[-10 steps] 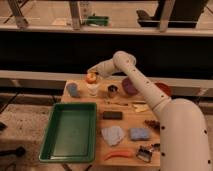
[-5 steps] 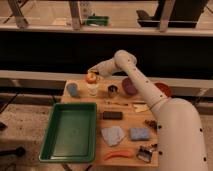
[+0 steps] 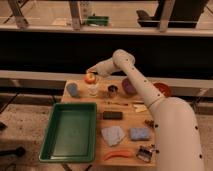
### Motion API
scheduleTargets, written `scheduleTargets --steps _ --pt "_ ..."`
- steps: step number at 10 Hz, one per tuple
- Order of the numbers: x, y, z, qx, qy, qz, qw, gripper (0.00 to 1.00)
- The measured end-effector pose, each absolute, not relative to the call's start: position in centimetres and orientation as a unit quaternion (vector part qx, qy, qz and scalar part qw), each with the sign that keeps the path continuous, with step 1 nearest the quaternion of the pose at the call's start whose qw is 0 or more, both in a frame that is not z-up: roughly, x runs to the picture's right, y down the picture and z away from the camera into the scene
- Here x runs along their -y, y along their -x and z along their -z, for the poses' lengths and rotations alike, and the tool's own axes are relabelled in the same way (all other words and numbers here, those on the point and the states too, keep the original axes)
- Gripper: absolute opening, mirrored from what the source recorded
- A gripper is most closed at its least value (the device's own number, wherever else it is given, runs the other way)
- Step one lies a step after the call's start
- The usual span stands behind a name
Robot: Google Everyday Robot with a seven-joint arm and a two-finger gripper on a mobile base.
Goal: Place apple in paper cup
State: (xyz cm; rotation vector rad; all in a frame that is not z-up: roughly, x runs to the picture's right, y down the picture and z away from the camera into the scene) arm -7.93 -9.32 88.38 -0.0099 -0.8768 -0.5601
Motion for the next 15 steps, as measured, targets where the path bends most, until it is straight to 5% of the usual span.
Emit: scheduleTargets --steps 5,15 --pt "9.9 7.2 -89.1 0.403 0.003 0.265 0.876 0.78" --pt "10.0 7.1 -89.1 0.399 -0.007 0.269 0.876 0.8"
